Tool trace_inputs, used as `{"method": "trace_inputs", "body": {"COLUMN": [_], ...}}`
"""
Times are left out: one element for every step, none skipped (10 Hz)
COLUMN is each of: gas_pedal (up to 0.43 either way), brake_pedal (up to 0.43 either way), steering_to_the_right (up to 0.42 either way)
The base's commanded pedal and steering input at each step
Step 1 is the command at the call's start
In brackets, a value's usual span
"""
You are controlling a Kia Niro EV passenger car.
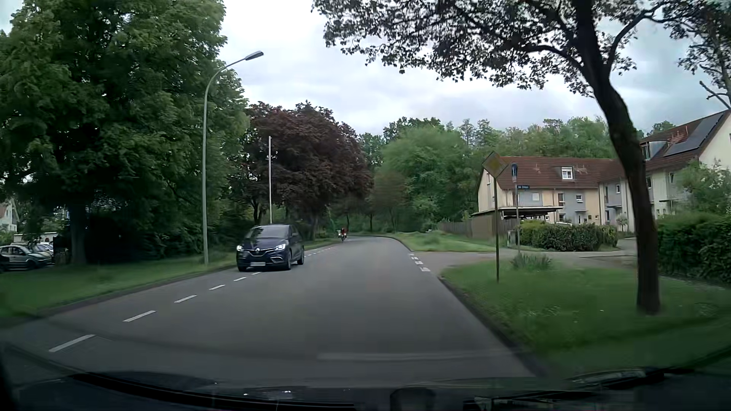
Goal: Follow the waypoints while adhering to traffic rules and regulations
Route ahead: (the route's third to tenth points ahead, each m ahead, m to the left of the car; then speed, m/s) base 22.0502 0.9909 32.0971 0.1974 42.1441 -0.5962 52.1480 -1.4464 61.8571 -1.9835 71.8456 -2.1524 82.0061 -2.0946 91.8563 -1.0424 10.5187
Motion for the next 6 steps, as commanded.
{"method": "trace_inputs", "body": {"gas_pedal": [0.087, 0.087, 0.087, 0.087, 0.087, 0.087], "brake_pedal": [0.0, 0.0, 0.0, 0.0, 0.0, 0.0], "steering_to_the_right": [0.014, 0.011, 0.009, 0.009, 0.008, 0.006]}}
